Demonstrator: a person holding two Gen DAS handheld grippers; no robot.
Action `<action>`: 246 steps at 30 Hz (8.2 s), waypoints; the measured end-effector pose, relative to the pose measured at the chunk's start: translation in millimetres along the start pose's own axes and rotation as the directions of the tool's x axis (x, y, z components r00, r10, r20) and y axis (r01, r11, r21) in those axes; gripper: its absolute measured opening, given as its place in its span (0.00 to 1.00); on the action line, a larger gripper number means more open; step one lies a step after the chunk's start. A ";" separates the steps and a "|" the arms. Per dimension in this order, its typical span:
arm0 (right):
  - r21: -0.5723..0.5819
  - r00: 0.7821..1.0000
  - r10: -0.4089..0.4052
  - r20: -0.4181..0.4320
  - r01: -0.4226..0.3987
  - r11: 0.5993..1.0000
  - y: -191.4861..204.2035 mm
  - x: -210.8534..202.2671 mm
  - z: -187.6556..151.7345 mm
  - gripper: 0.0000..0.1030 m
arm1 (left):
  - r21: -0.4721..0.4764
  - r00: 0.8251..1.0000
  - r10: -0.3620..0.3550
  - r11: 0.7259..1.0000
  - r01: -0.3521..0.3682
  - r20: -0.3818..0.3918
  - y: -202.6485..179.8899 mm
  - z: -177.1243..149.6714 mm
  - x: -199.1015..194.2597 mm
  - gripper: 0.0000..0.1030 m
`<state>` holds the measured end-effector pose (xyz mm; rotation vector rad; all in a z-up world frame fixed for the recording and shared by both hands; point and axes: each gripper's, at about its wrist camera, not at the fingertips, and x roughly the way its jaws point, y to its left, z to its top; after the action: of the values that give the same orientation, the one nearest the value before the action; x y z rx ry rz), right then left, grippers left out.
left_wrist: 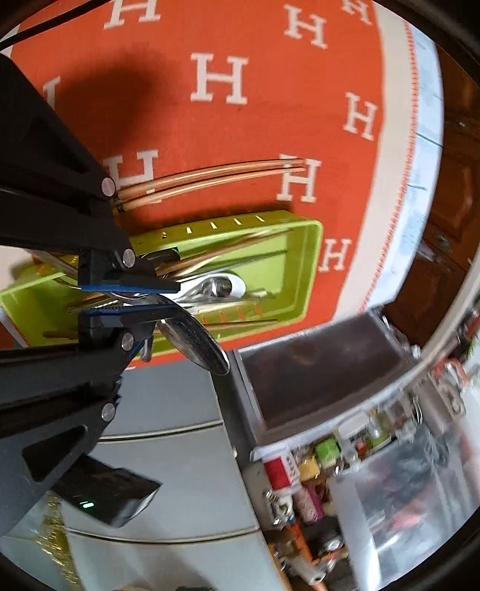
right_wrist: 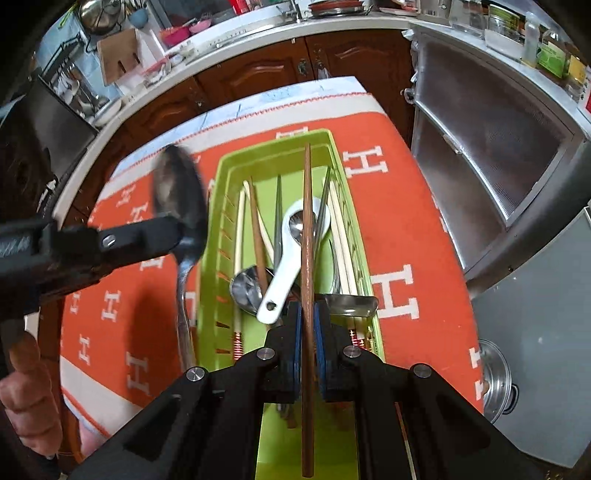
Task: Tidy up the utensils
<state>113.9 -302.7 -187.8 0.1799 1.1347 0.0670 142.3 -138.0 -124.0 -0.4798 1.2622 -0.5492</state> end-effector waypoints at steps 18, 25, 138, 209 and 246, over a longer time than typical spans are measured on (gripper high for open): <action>0.023 0.996 0.081 0.042 -0.082 0.996 -0.4 -6.5 -3.9 0.25 | -0.036 0.991 0.128 0.991 -0.129 -0.034 -0.7 10.3 57.6 0.08; 0.016 0.991 0.119 0.059 -0.120 0.993 5.5 -20.9 -9.9 0.25 | 0.085 0.985 0.173 0.982 -0.171 -0.019 -9.6 1.3 21.7 0.34; -0.008 0.982 0.137 0.130 -0.137 0.991 24.8 -71.2 5.2 0.06 | 0.165 0.976 0.205 0.963 -0.214 0.072 -4.6 -27.6 -70.3 0.04; -0.142 0.945 0.178 0.274 -0.144 0.979 157.2 -200.9 -58.3 0.52 | 0.085 0.677 0.501 0.767 -0.636 0.540 -8.0 -113.9 -245.8 0.99; -0.232 0.945 0.142 0.294 -0.073 0.970 226.1 -200.8 -47.5 0.53 | -0.025 0.638 0.549 0.768 -0.640 0.540 41.9 -103.0 -272.5 0.99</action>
<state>-5.2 -104.2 12.4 0.0529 0.7967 0.2527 -9.4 61.6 30.1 -0.0241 0.7588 0.0613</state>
